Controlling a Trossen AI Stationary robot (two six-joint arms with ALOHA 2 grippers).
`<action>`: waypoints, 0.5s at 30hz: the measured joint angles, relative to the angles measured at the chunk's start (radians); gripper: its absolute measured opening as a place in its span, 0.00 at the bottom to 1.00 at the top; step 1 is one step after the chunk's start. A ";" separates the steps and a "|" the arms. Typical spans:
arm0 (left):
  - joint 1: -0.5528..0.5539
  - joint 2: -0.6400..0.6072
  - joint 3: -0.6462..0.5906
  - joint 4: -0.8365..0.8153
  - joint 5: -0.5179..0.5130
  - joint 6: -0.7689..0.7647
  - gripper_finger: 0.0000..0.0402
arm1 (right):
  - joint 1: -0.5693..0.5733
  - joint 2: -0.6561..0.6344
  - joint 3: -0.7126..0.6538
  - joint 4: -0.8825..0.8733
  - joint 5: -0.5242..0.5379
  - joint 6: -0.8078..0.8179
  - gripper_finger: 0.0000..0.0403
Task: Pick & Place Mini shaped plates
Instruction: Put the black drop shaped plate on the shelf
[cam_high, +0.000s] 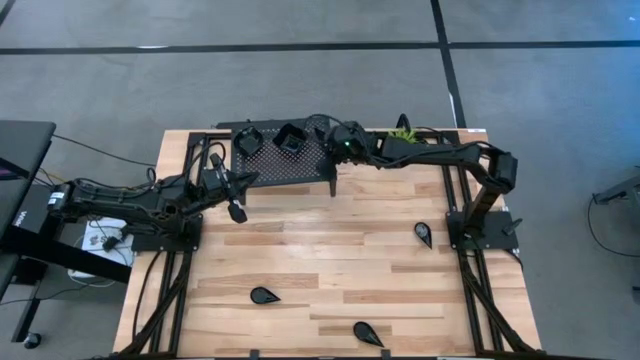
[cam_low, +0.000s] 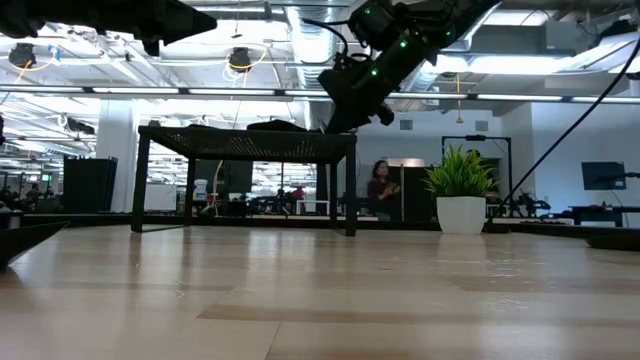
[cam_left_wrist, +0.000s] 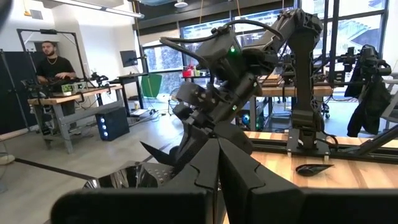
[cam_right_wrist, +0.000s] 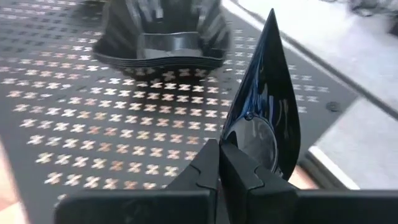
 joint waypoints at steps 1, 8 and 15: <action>0.000 0.000 0.000 0.000 0.000 0.000 0.03 | -0.004 0.000 0.000 0.002 -0.018 0.000 0.00; 0.000 0.000 0.000 0.000 0.000 0.000 0.03 | -0.014 0.000 0.000 0.007 -0.058 0.000 0.01; 0.000 0.000 0.000 0.000 0.000 0.000 0.03 | -0.014 0.000 0.000 0.018 -0.104 -0.016 0.01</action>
